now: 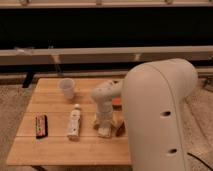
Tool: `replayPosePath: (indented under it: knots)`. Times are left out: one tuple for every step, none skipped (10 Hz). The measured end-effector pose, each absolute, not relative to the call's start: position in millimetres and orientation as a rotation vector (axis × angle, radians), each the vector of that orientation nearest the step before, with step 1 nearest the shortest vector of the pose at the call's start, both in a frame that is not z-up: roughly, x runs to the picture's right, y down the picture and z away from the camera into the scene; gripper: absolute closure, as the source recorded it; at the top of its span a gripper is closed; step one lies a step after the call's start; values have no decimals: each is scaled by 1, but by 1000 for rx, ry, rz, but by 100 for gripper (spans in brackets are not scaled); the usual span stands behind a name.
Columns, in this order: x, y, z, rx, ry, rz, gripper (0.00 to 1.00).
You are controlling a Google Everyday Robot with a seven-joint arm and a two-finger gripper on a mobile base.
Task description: Place the white sponge in the ceramic cup
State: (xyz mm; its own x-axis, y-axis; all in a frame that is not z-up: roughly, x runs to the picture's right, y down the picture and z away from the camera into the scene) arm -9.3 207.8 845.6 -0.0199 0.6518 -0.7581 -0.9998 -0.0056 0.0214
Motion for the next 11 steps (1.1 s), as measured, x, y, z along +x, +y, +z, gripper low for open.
replayPosePath:
  knots:
    - [-8, 211, 850, -653, 708, 1479, 50]
    - [-7, 211, 851, -651, 710, 1480, 59]
    - [-7, 209, 850, -651, 710, 1478, 70]
    - [-8, 207, 848, -650, 707, 1479, 78]
    - [-8, 205, 847, -651, 707, 1479, 90]
    - [-8, 204, 846, -651, 707, 1478, 97]
    - [-7, 204, 845, -650, 708, 1477, 100]
    - [-7, 204, 845, -650, 710, 1477, 100]
    - [-5, 200, 842, -639, 711, 1478, 100]
    - [-6, 193, 838, -628, 708, 1481, 100]
    - [-7, 178, 830, -609, 699, 1483, 100]
